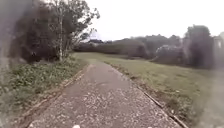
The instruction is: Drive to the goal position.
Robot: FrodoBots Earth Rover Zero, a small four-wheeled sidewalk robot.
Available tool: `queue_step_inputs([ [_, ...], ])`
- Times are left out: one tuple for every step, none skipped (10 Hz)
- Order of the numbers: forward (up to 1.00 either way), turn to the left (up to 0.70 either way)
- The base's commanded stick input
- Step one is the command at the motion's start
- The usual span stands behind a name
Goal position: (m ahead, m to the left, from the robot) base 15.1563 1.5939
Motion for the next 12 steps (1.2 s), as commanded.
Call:
queue_step_inputs([
  [0.70, 0.00],
  [0.70, 0.00],
  [0.70, 0.00],
  [0.70, 0.00],
  [0.70, 0.00],
  [0.70, 0.00],
  [0.70, 0.00],
  [0.70, 0.00],
  [0.70, 0.00],
  [0.70, 0.00],
  [0.70, 0.00],
  [0.70, 0.00],
])
